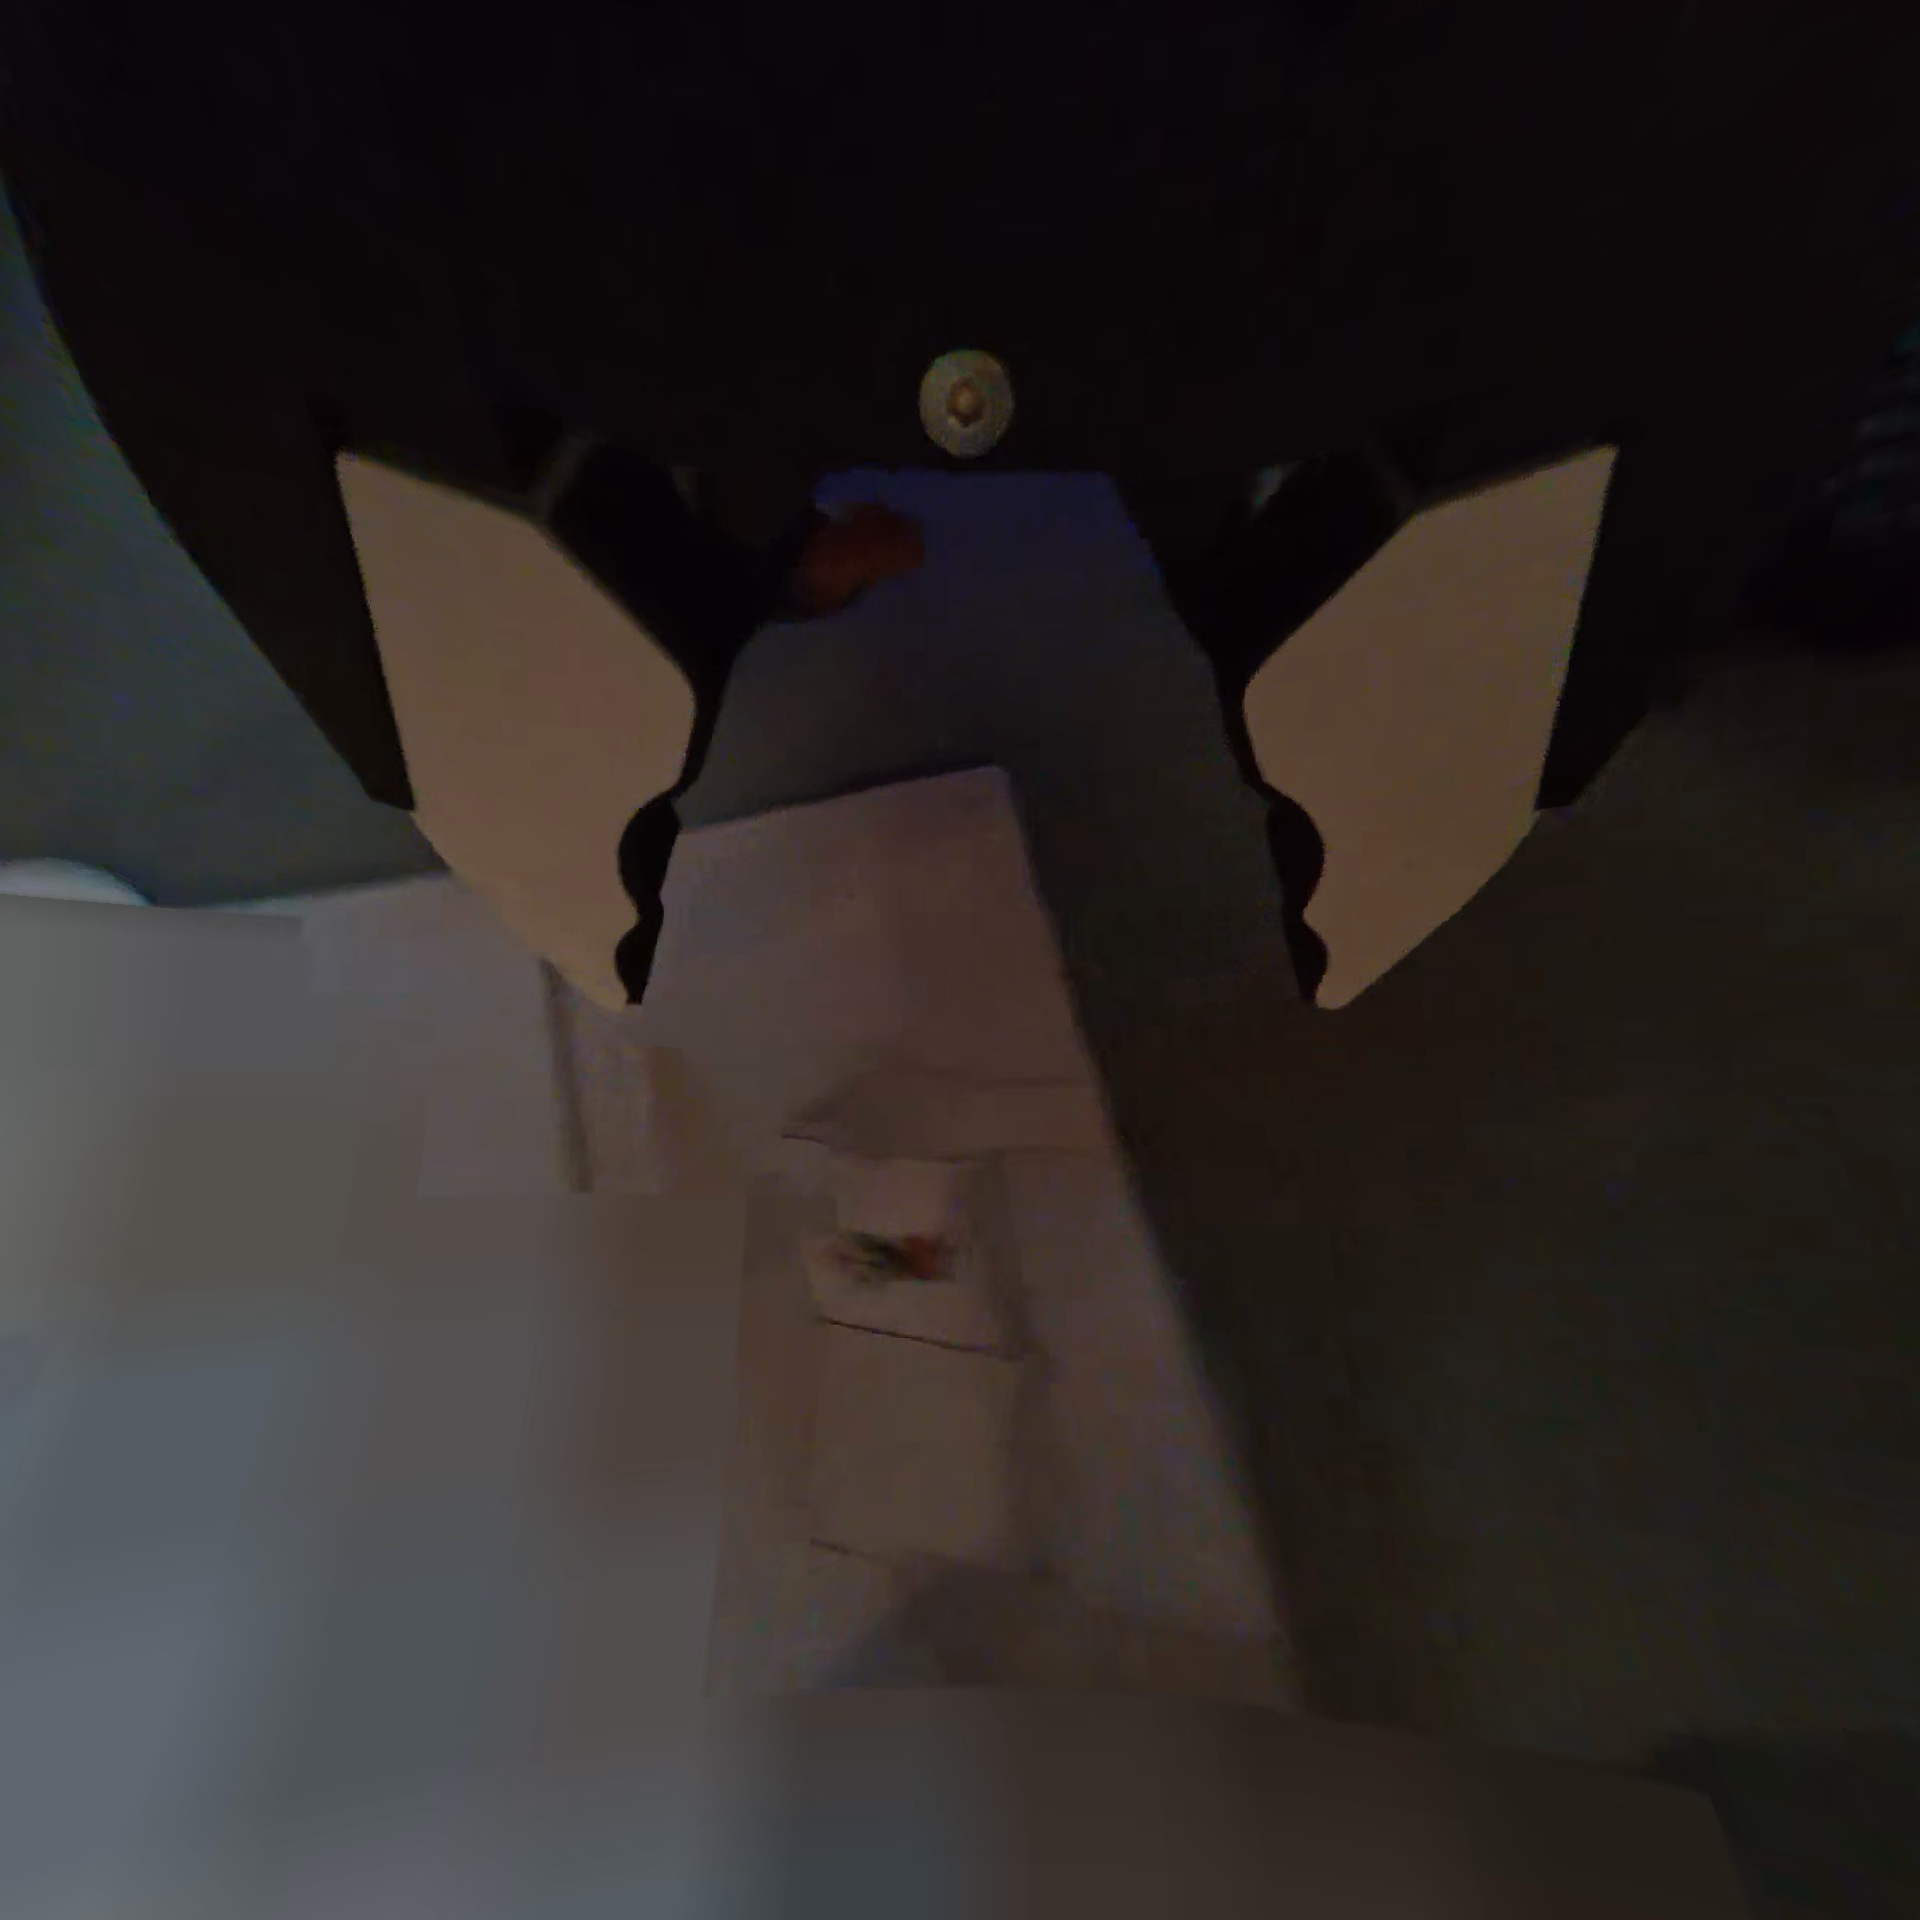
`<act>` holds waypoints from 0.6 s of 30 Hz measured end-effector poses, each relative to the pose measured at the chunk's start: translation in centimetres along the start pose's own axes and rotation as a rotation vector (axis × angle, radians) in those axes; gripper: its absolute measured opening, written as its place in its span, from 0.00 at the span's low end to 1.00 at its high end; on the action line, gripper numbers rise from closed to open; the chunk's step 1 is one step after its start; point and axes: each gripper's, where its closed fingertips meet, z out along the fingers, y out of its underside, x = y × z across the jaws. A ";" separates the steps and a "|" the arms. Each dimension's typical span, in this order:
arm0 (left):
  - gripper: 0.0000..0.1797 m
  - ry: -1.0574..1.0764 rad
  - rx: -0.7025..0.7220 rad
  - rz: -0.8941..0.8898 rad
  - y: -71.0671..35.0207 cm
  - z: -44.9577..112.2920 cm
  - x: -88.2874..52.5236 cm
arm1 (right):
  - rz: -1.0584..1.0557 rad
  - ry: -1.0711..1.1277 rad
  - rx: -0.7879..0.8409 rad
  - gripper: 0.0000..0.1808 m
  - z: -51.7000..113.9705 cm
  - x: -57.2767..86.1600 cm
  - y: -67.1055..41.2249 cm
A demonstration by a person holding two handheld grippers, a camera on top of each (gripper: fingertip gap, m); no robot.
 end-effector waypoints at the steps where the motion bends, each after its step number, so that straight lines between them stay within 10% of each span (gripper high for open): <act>1: 0.02 0.004 0.003 -0.002 0.0 0.0 0.0 | -0.051 0.004 -0.009 0.63 -0.1 -0.7 0.0; 7: 0.02 0.018 0.009 -0.009 0.0 -0.1 0.0 | -0.121 0.043 -0.123 0.66 0.9 -1.5 1.3; 18: 0.02 0.015 0.013 -0.010 0.0 0.0 0.0 | -0.125 0.045 -0.073 0.40 0.3 -1.0 0.6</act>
